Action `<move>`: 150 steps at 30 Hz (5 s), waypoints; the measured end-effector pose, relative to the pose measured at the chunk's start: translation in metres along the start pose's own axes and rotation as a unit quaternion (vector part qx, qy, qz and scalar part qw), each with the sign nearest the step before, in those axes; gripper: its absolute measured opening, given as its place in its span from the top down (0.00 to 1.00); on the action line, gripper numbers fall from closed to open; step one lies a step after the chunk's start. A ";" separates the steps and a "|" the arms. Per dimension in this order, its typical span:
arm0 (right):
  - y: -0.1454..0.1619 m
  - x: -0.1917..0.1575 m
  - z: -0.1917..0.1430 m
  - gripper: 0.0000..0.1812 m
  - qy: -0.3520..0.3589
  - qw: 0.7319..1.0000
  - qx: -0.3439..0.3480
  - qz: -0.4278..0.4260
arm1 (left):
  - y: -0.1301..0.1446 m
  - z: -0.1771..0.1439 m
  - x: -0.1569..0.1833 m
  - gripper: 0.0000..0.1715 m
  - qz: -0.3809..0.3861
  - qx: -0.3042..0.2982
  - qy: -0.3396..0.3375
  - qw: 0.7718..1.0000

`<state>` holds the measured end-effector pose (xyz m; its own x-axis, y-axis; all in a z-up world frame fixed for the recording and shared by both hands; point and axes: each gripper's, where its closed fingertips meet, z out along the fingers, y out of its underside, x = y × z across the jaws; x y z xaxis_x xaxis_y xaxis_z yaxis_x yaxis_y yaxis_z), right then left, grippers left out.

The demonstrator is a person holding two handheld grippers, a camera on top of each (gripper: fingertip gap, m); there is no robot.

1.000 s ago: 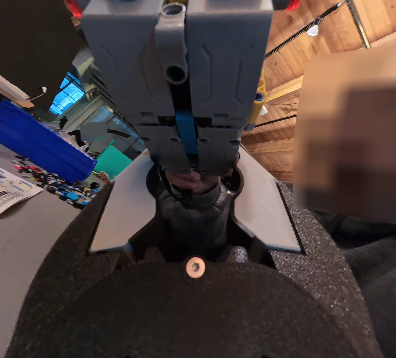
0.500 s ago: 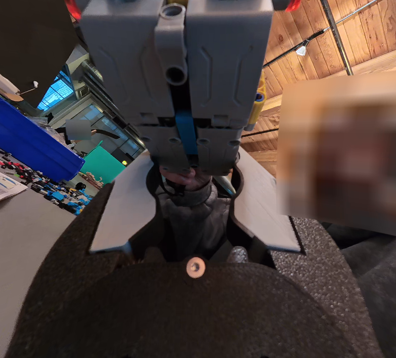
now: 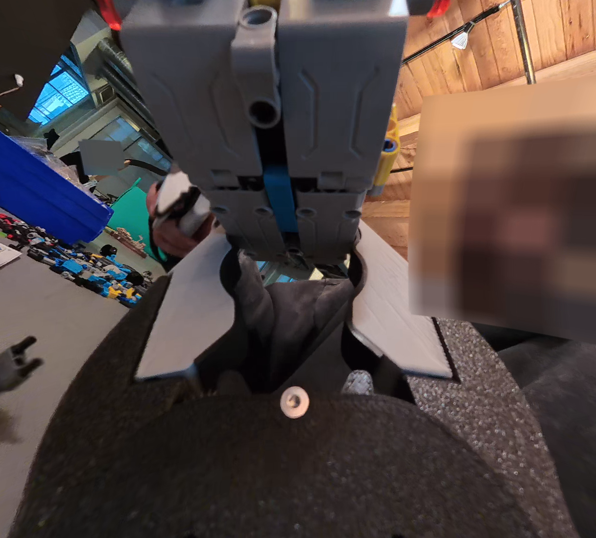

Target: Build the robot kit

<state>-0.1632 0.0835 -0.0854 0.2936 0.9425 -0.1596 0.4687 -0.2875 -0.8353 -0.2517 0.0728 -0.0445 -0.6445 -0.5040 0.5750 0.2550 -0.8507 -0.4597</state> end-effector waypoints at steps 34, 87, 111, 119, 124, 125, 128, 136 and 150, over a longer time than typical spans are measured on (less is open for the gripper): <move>-0.012 -0.047 0.052 0.65 -0.071 0.965 0.245 0.068 | 0.060 0.009 -0.039 0.60 0.154 -0.180 -0.146 0.960; 0.147 -0.057 0.040 0.65 -0.090 0.988 -0.102 -0.078 | 0.061 -0.089 -0.126 0.79 0.272 -0.561 -0.383 0.682; 0.063 -0.024 -0.004 0.72 0.205 0.950 0.056 -0.230 | 0.103 0.021 -0.108 0.93 -0.042 -0.401 -0.406 0.820; 0.083 -0.046 0.018 0.78 0.174 0.932 -0.048 -0.314 | 0.128 0.025 -0.093 0.93 -0.055 -0.515 -0.429 0.740; 0.076 -0.040 0.008 0.86 0.182 0.939 -0.028 -0.289 | 0.123 0.039 -0.089 0.89 -0.019 -0.527 -0.422 0.738; 0.074 -0.038 0.004 0.86 0.162 0.954 -0.004 -0.252 | 0.120 0.045 -0.086 0.85 -0.002 -0.522 -0.408 0.749; 0.076 -0.029 -0.007 0.87 0.054 0.994 0.061 -0.074 | 0.109 0.054 -0.081 0.80 0.087 -0.513 -0.369 0.770; 0.053 -0.057 -0.026 0.87 -0.175 0.956 0.206 0.112 | 0.117 0.054 -0.087 0.91 0.271 -0.490 -0.328 0.761; 0.070 -0.061 0.002 0.87 -0.063 0.988 0.135 -0.029 | 0.132 0.043 -0.087 0.96 0.198 -0.465 -0.294 0.811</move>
<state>-0.1503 0.0063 -0.1354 0.1585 0.9748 -0.1568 0.2376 -0.1918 -0.9522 -0.1311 -0.0024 -0.1259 -0.1194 -0.9272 0.3549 -0.4711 -0.2618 -0.8423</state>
